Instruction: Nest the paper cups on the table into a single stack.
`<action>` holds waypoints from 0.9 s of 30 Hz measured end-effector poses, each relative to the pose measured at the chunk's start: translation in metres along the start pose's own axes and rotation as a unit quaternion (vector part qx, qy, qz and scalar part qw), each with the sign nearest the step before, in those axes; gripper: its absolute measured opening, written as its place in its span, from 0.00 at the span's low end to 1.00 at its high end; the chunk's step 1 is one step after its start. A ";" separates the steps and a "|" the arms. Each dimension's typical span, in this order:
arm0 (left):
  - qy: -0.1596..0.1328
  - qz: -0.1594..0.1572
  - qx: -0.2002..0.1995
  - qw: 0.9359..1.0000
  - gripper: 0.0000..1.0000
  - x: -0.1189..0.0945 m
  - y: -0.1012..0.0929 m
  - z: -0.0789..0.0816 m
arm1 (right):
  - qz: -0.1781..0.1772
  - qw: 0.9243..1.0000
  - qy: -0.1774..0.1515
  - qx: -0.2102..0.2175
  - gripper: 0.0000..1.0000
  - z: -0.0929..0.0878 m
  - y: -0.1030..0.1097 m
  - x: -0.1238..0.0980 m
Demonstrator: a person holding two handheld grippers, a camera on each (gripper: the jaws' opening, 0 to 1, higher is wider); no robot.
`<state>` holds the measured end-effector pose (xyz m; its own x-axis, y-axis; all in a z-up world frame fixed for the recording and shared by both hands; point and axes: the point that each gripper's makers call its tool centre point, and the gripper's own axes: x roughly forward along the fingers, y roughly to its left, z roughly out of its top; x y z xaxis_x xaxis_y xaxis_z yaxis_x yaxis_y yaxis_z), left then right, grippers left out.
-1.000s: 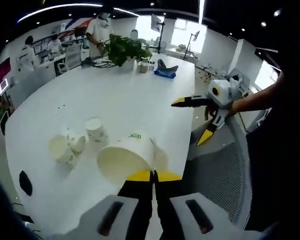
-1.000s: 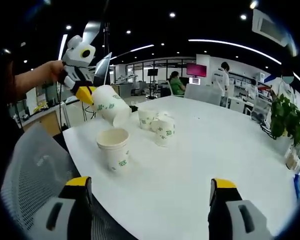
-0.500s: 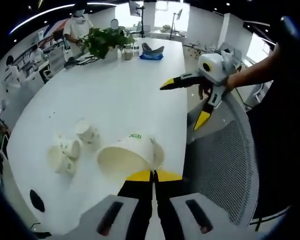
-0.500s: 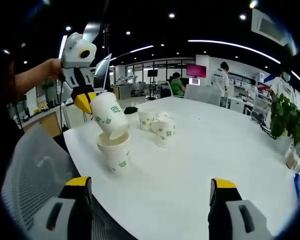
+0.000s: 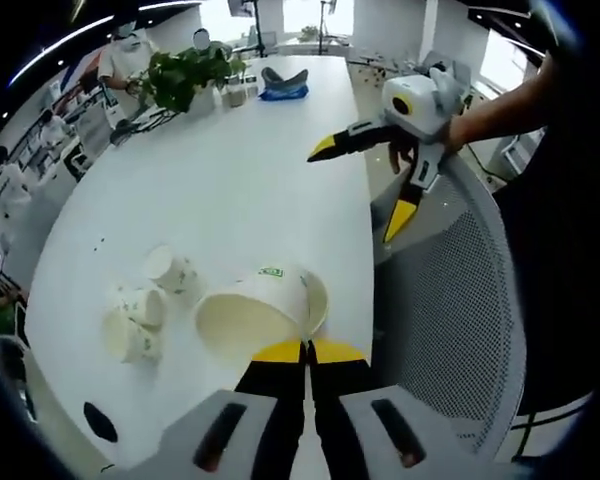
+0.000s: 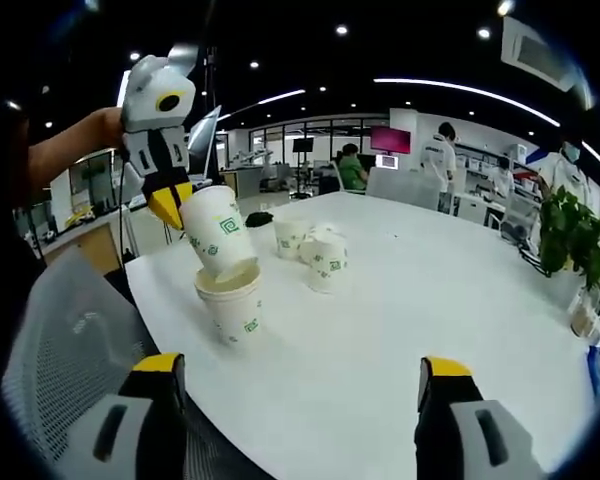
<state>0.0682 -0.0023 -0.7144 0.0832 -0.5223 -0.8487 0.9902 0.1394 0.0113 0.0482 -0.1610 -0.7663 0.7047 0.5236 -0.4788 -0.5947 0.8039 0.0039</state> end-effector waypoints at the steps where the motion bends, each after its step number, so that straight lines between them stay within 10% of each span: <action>1: 0.003 -0.001 0.003 1.000 0.00 0.000 -0.001 -0.001 | 0.000 1.000 0.000 0.000 0.98 0.000 0.000 0.000; 27: 0.111 -0.007 0.155 0.982 0.00 0.026 -0.013 -0.004 | -0.001 1.000 0.006 -0.001 0.97 -0.002 0.000 0.000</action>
<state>0.0570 -0.0146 -0.7388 0.0773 -0.3205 -0.9441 0.9804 -0.1477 0.1304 0.0477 -0.1619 -0.7684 0.7015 0.5181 -0.4893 -0.5936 0.8048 0.0011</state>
